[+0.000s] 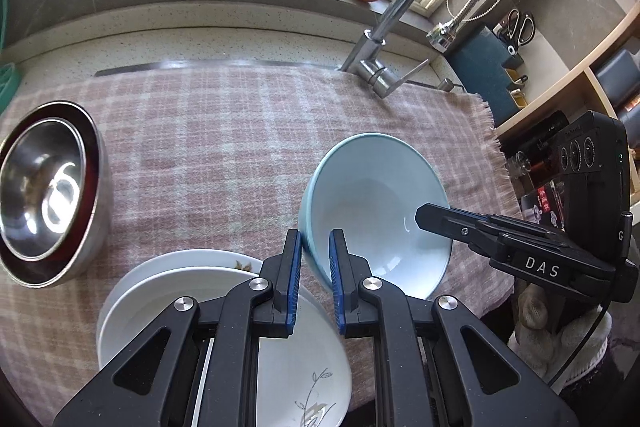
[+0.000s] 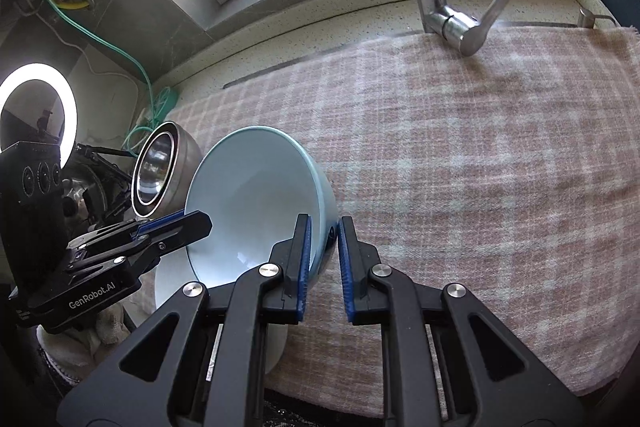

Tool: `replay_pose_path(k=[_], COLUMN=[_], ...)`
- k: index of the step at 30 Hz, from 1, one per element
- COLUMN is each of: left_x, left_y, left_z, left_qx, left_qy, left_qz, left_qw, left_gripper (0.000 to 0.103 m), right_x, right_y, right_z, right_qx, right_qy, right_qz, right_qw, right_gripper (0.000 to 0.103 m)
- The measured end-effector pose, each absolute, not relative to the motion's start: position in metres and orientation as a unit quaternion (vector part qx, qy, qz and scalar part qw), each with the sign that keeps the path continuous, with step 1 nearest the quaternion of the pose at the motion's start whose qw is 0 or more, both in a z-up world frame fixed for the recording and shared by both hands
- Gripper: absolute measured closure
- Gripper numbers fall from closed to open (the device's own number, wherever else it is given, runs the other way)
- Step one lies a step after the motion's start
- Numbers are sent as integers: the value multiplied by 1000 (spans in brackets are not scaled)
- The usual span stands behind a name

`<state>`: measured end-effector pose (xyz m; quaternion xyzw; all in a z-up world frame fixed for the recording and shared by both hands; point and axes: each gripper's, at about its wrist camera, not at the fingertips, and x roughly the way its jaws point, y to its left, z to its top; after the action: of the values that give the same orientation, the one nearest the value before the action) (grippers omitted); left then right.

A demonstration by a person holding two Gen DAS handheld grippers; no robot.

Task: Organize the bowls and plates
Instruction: 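Lift the pale blue bowl and carry it toward the plate stack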

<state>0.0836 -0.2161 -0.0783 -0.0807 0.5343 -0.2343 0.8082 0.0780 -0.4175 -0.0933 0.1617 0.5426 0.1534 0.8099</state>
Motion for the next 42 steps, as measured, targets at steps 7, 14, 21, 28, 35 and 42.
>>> replay_pose_path(k=[7,14,21,28,35,42], left_x=[83,84,85,89,98,104], left_y=[-183,-149,-107,-66,-38,-22], left_z=[-62,-52,-50,-51,-55,-63], left_qx=[-95,-110,-124,-128,-133,-139], left_qy=[519,506,503,505,505,508], left_qz=[-221,-201,-174,-143,-121,-106], left_qw=[820,832,837,842,844,843], left_gripper=[91,91,91,91,91,91], right_x=[85,97,111,125,141,153], right_y=[-384,-344,-297,-253,-221,-198], right_z=[-75,-63,-57,-65,-75,-83], right_qx=[156,142,129,119,113,93], right_qy=[529,521,516,521,529,535], right_qz=[173,194,220,242,254,254], right_qw=[816,819,817,810,802,801], right_gripper=[89,89,89,89,89,89])
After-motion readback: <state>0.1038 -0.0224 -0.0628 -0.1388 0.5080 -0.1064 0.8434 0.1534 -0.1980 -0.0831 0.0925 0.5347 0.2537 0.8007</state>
